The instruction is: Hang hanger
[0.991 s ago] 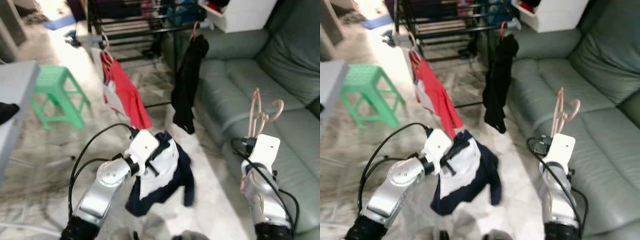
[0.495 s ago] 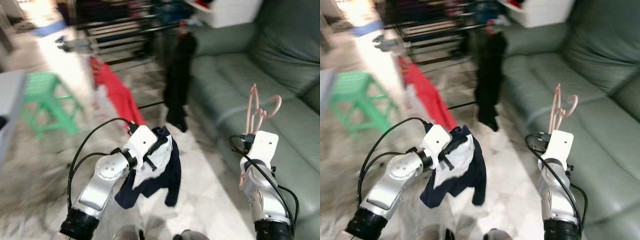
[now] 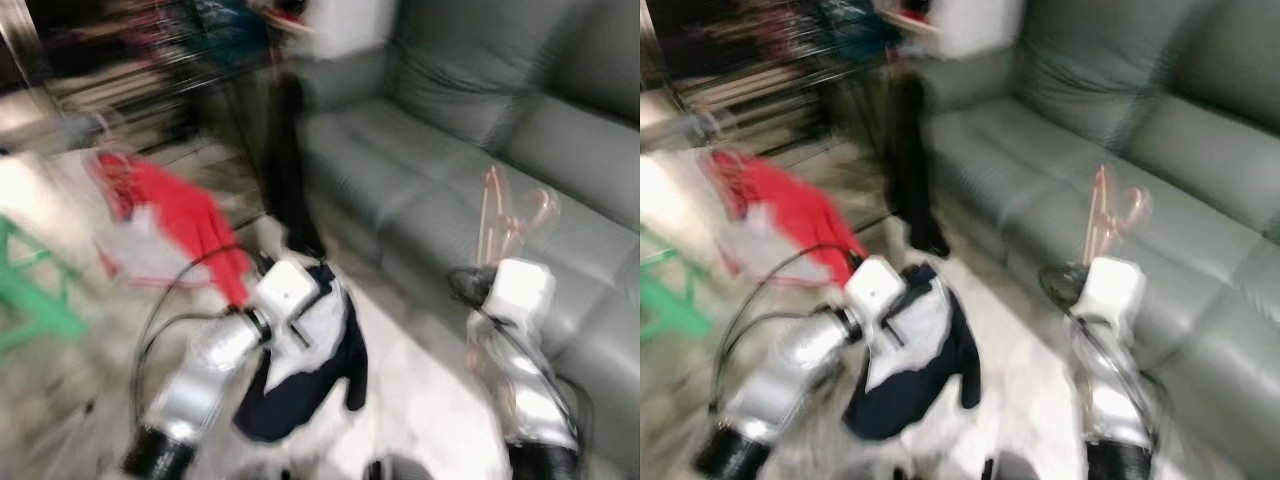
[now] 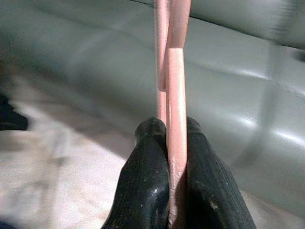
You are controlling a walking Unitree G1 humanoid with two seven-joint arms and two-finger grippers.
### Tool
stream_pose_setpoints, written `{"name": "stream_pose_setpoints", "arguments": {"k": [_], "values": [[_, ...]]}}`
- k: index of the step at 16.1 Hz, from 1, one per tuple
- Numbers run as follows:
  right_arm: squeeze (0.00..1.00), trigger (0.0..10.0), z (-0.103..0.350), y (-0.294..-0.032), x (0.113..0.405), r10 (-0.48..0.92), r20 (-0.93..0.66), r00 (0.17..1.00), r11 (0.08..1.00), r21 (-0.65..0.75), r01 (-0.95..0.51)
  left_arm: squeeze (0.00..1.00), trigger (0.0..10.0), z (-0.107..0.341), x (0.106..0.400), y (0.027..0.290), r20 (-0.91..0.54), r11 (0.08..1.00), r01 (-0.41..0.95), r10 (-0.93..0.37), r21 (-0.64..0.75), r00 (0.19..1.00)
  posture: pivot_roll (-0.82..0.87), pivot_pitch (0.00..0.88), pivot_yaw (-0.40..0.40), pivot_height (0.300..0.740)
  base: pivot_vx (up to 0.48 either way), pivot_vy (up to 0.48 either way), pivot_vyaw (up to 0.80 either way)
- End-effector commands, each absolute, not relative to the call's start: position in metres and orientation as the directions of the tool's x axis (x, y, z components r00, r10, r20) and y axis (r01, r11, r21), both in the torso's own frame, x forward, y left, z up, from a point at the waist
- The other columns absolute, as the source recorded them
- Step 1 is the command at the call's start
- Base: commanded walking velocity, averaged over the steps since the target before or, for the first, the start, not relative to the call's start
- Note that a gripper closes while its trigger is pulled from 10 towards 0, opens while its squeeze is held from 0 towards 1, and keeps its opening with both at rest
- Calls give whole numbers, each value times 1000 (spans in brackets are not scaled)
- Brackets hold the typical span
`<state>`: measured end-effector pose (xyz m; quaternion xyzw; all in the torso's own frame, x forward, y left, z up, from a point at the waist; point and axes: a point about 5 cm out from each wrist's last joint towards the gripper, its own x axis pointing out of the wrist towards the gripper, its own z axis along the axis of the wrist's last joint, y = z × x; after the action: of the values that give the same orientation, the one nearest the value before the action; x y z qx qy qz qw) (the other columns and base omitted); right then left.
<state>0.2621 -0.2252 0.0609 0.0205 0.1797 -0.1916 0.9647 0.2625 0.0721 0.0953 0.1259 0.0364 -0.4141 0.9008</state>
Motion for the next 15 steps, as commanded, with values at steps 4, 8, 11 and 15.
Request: {"name": "stream_pose_setpoints", "arguments": {"k": [4, 8, 11, 15], "values": [[0, 10000, 65, -216, 268, -323, -357, 877, 934, 28, 355, 0, 10000, 107, 264, 75, -124, 605, 752, -752, 261, 648, -23, 28, 29, 740, 0, 203, 0], [0, 10000, 62, -204, 272, -241, -379, 893, 963, 24, 270, 0, 10000, 123, 268, 82, -160, 299, 678, -835, 672, 527, -9, 13, 37, 740, 0, 0, 0], [0, 10000, 67, -189, 282, -165, -312, 936, 986, -65, 152, 0, 10000, 95, 297, 131, -574, -131, 651, -621, 748, 534, 1, 4, 45, 740, 0, 0, 0], [0, 10000, 74, -178, 286, 43, -312, 949, 997, -43, -59, 0, 10000, 132, 345, 143, -392, 37, 494, -558, 869, 732, -16, 2, 55, 740, 0, 0, 0]]}}
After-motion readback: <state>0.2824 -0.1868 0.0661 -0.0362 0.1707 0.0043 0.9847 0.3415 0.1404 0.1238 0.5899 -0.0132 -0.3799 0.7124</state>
